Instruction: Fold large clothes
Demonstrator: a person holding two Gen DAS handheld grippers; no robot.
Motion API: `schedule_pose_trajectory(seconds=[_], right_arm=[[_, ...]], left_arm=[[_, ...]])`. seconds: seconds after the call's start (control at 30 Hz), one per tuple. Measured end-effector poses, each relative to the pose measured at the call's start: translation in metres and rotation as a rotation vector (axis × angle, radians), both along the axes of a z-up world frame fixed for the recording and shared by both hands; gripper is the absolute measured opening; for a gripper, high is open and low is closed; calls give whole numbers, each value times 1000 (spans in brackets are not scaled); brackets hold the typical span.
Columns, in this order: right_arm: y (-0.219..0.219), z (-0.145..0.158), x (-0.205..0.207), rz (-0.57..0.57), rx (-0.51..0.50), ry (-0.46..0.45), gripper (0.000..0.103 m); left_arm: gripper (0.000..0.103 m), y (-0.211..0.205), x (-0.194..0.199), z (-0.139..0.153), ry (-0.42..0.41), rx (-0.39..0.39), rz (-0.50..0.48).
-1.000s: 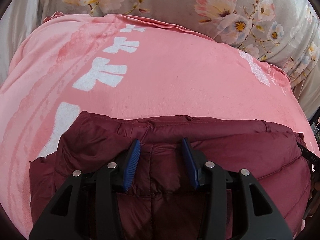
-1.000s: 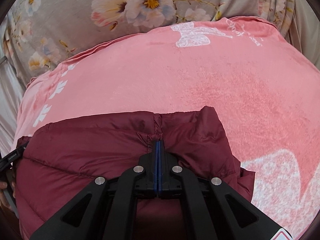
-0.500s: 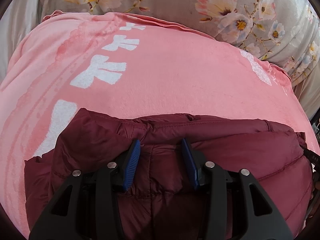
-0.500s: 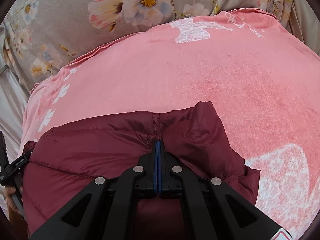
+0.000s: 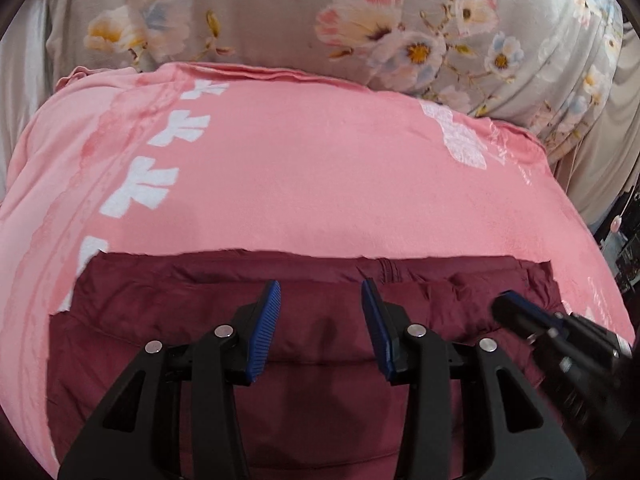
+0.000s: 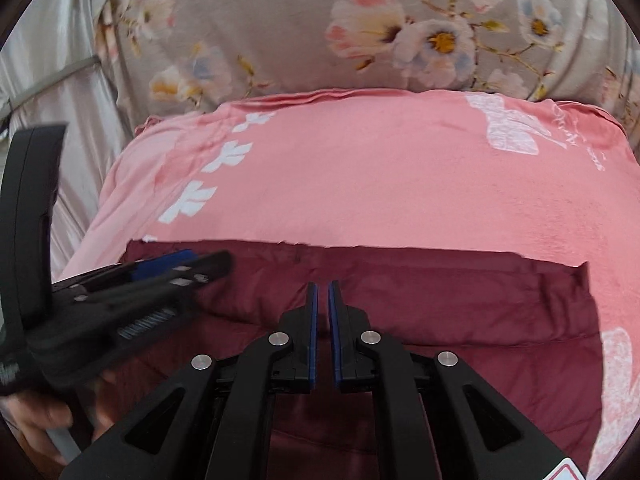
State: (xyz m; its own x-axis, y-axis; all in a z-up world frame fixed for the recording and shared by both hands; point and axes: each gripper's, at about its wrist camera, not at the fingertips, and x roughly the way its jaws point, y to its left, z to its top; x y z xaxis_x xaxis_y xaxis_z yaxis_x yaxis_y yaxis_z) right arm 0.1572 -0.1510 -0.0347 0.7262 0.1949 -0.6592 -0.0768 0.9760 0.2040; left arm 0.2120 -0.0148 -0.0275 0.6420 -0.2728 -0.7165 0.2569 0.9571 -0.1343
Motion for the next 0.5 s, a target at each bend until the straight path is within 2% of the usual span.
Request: schedule_pose_trajectory(seconds=[0.17, 0.37, 0.5], right_arm=[[5, -24, 15, -17, 1, 54, 5], [2, -47, 26, -26, 24, 108, 0], [9, -60, 28, -23, -9, 112, 0]], left_arm=[[40, -9, 8, -28, 47, 27, 31], [40, -9, 12, -41, 58, 26, 47], [41, -13, 9, -45, 43, 42, 42]])
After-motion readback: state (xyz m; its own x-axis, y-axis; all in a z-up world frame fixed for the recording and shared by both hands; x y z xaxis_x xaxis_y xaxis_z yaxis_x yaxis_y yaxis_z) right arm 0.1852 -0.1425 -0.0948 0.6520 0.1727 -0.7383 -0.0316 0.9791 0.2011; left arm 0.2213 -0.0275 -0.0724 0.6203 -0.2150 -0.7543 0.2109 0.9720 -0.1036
